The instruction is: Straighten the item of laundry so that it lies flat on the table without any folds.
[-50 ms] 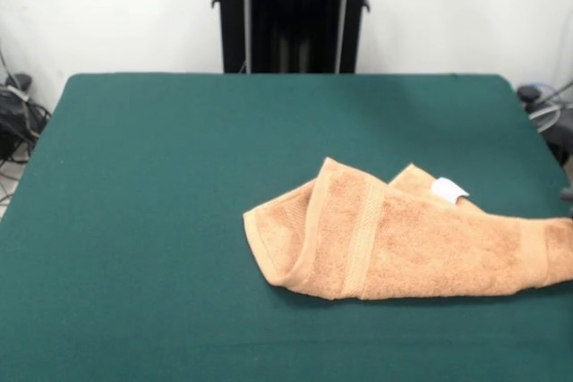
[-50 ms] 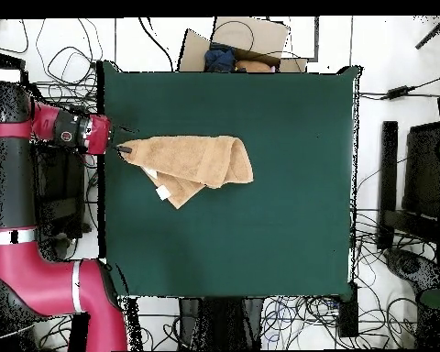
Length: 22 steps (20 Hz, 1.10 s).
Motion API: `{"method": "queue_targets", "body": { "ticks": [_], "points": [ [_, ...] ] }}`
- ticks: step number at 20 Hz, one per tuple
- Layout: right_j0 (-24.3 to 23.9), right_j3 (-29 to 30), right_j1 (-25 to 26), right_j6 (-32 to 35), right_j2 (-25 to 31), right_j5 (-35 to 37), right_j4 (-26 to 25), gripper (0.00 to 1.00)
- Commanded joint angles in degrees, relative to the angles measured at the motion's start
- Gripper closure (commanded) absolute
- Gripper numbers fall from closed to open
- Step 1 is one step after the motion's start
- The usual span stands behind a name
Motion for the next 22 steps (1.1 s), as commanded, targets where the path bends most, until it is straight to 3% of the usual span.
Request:
{"method": "queue_targets", "body": {
  "ticks": [1,3,6,10,11,13,15,18,22],
  "points": [
    [-0.3,-2.0,-1.7,-1.8,-8.9,-6.2,-2.1,0.0],
    [-1.1,-2.6,-1.6,-1.5,-8.3,-6.4,2.5,0.0],
    [-1.8,-3.5,-1.7,-2.5,-6.3,-4.6,4.7,0.0],
    [-1.8,-4.4,-2.3,-2.2,-1.2,-5.0,3.0,0.0],
    [-1.7,-4.5,-2.7,-0.3,2.5,-5.3,0.3,0.0],
    [0.1,1.2,-1.3,2.9,17.5,-6.5,-10.1,0.0],
    [6.5,20.0,2.5,-1.3,34.6,-12.1,-17.6,0.0],
    [11.7,36.0,1.9,-5.2,50.3,-19.9,-17.0,0.0],
    [13.4,46.2,-1.8,-3.0,66.1,-22.6,-12.4,0.0]
  ]
}}
